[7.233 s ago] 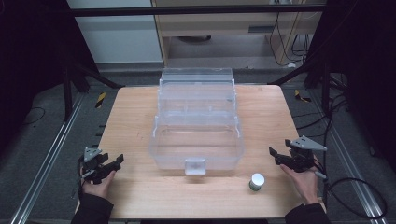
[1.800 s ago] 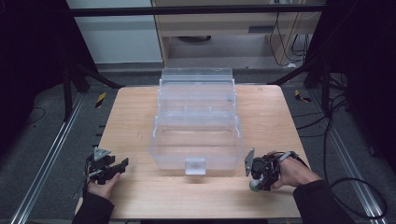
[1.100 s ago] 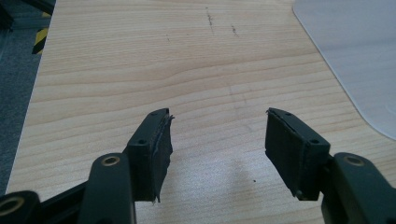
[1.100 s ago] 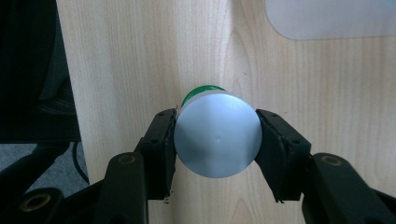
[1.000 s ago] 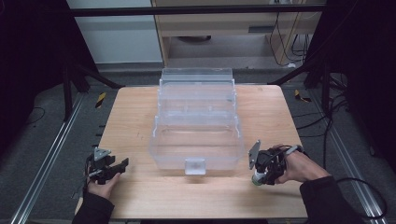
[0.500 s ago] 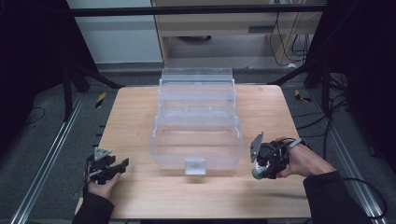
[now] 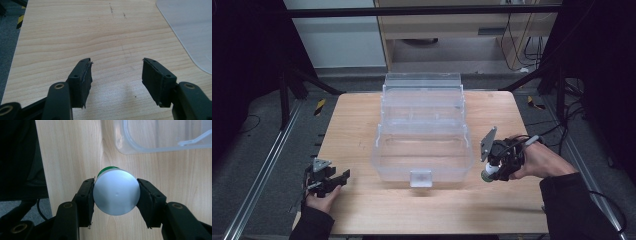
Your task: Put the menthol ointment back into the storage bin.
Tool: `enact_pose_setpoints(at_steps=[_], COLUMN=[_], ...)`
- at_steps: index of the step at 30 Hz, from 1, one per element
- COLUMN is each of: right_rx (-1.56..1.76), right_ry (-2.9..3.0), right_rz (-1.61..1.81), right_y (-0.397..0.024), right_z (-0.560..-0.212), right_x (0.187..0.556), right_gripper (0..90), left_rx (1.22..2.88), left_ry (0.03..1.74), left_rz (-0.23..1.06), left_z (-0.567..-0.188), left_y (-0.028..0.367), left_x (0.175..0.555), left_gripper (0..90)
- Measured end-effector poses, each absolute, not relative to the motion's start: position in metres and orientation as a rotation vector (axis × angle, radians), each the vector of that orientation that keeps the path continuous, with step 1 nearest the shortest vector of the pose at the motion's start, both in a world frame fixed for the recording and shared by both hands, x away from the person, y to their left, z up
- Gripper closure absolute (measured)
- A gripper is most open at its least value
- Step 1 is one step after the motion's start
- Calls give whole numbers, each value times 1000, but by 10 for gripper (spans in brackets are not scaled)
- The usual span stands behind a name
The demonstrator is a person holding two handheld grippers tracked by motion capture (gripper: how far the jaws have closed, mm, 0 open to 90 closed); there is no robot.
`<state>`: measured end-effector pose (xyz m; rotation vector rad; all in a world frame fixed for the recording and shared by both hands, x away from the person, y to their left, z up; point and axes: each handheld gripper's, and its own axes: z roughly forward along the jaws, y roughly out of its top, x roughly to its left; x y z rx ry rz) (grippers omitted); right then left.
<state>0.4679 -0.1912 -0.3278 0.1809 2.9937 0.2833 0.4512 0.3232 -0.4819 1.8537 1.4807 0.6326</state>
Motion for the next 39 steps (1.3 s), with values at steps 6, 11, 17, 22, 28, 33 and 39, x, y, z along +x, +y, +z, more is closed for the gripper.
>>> enact_pose_setpoints(at_steps=[6, 11, 17, 22, 28, 33, 39], right_rx=[190, 175, 166, 155, 143, 134, 118], right_ry=[2994, 2998, 2999, 2997, 2989, 2987, 2979], right_rz=[269, 276, 285, 284, 291, 297, 315], right_y=[-188, -182, -175, -170, -162, -154, -145], right_z=[-319, -310, -303, -299, -292, -287, -284], right_x=[472, 479, 487, 491, 497, 501, 508], right_gripper=[505, 505, 505, 505, 505, 505, 505], left_rx=[1853, 1857, 1862, 1862, 1862, 1859, 1863], left_ry=[1481, 1479, 1477, 1475, 1475, 1475, 1472], left_rz=[632, 629, 630, 629, 629, 627, 631], left_z=[-482, -482, -482, -483, -482, -482, -482], left_y=[323, 323, 323, 322, 322, 322, 322], left_x=[451, 452, 452, 453, 453, 453, 453], left_gripper=[406, 406, 406, 406, 406, 406, 406])
